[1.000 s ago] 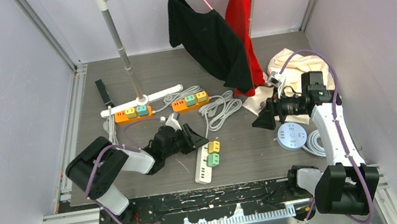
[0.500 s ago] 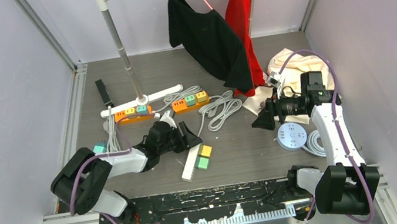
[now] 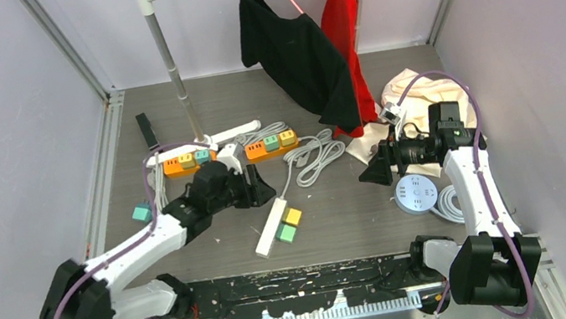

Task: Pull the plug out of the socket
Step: Move the socket to the center of the board.

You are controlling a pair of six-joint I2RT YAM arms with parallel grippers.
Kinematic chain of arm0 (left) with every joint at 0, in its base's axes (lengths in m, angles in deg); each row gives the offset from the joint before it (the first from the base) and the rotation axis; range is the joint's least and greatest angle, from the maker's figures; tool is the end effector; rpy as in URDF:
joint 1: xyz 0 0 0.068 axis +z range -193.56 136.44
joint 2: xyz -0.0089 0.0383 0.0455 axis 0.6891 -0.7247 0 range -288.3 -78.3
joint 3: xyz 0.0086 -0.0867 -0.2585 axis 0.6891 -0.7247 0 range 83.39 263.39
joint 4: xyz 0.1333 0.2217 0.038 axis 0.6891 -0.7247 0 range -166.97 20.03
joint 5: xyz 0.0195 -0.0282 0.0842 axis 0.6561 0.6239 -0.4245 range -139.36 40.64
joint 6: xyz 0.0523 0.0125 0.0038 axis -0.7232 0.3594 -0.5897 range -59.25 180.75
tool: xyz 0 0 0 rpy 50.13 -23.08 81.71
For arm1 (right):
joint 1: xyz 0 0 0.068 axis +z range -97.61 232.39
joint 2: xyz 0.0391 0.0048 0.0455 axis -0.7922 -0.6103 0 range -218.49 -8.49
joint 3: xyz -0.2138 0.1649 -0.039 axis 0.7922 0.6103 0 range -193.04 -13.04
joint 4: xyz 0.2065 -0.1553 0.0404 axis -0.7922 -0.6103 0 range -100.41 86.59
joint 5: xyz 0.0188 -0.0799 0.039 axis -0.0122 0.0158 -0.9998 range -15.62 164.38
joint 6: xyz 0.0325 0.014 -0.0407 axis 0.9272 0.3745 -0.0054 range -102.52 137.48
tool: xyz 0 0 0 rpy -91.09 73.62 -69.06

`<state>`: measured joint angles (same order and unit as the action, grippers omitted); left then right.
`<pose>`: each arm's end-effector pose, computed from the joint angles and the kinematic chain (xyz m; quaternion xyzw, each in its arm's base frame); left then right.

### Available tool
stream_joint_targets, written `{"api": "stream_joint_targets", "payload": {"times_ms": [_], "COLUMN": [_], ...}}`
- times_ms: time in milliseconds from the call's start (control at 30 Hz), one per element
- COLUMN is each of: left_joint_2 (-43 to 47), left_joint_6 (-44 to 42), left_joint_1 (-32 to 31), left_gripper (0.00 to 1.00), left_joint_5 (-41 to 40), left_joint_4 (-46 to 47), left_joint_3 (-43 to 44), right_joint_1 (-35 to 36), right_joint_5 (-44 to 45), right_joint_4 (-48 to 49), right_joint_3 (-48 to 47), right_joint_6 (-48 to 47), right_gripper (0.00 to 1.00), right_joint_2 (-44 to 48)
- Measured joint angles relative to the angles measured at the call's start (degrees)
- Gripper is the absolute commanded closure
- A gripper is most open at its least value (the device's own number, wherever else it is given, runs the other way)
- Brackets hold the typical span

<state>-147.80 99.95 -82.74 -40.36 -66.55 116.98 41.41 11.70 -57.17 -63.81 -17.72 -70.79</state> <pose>0.1928 -0.1642 0.2070 0.0376 0.8740 -0.3564 0.3282 0.1898 -0.0045 0.2750 -0.2838 0.7924 0.3957 0.3673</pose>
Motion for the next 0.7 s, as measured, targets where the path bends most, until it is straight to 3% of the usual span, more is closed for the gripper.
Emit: {"api": "stream_joint_targets", "payload": {"times_ms": [133,200,267,300,533,700], "left_joint_2": [9.25,14.49,19.43,21.46,32.11,32.00], "left_joint_6": [-6.80,-9.94,-12.46,-13.25,-10.78,-4.96], "left_joint_1": [-0.02,-0.02,-0.02,-0.02,-0.02,-0.07], "left_gripper": [0.42,0.28,0.04,0.00,0.00,0.10], "left_joint_5": [-2.45,-3.74,-4.52,-4.70,-2.19,-0.46], "left_joint_4": [-8.92,-12.83,-15.63,-16.72,-15.65,-16.33], "left_joint_3": [3.13,3.96,4.07,4.07,-1.46,-3.87], "right_joint_1": [0.02,0.02,0.02,0.02,0.02,0.02], "right_joint_5": [0.17,0.26,0.39,0.52,0.68,0.70], "right_joint_4": [0.00,0.00,0.00,0.00,0.00,0.00], "right_joint_3": [0.00,0.00,0.00,0.00,0.00,0.00], "right_joint_6": [0.00,-0.02,-0.02,-0.04,-0.20,-0.26], "right_gripper": [0.24,0.24,0.24,0.24,0.24,0.24], "right_joint_2": [0.00,0.00,0.00,0.00,0.00,0.00]}}
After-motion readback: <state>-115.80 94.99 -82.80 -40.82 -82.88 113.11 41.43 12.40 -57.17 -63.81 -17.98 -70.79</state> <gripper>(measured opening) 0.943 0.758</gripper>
